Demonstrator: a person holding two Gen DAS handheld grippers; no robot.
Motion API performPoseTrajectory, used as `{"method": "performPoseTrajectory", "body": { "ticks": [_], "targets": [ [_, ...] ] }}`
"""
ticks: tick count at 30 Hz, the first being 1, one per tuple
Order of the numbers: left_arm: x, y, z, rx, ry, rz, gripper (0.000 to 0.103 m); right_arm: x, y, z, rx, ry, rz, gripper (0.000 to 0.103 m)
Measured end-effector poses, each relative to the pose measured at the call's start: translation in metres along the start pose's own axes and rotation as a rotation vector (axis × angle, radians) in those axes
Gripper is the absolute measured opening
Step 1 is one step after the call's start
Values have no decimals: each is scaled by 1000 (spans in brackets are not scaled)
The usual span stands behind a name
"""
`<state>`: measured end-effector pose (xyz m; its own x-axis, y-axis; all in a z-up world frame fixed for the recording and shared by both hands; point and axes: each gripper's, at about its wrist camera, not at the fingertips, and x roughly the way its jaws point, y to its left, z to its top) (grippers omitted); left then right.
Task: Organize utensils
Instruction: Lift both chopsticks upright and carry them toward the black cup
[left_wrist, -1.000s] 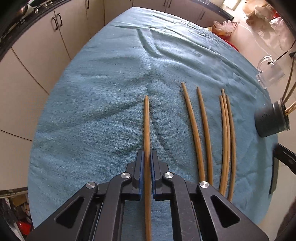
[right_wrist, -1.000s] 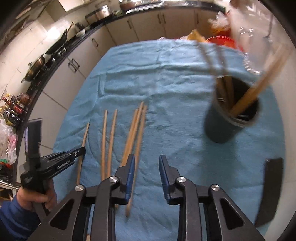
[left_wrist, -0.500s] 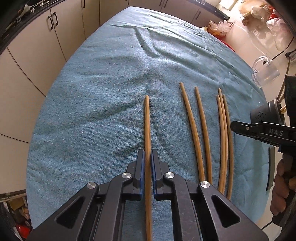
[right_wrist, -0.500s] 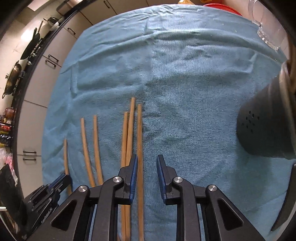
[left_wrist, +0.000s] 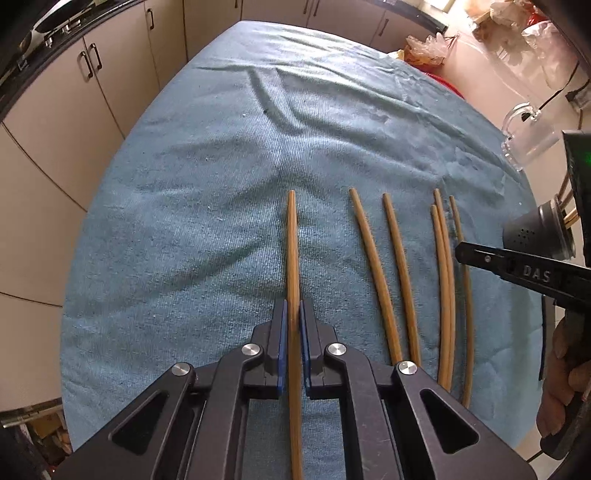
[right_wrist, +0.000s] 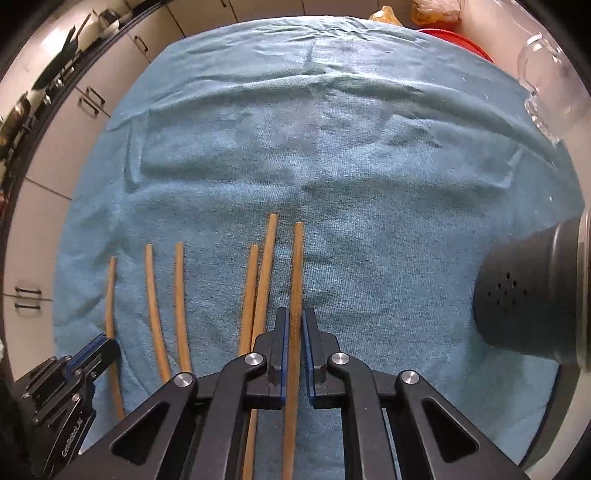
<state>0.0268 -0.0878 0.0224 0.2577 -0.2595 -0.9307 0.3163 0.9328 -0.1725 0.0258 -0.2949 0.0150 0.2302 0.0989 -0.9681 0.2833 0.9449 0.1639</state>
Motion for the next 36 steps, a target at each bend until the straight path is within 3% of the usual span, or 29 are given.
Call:
{"method": "performPoseTrajectory", "body": {
  "ticks": [3,9,13,19,36],
  "targets": [
    [-22,-1,-1,2,-70,-24,6,-16,-5,-7,13,-50,34,7],
    [-82,-6,-5,1,-229,-56,6,-85,-6,-36,-3,-250,118,7],
    [-109,-8,-8,4,-283,-60,6,-124,-5,-57,-1,-361,172,7],
    [-131,-19,-11,32,-327,-57,6,-161,-7,-91,-37,-489,160,7],
    [-178,-33,-11,81,-398,-68,6,-232,-39,-127,52,-658,161,7]
  ]
}}
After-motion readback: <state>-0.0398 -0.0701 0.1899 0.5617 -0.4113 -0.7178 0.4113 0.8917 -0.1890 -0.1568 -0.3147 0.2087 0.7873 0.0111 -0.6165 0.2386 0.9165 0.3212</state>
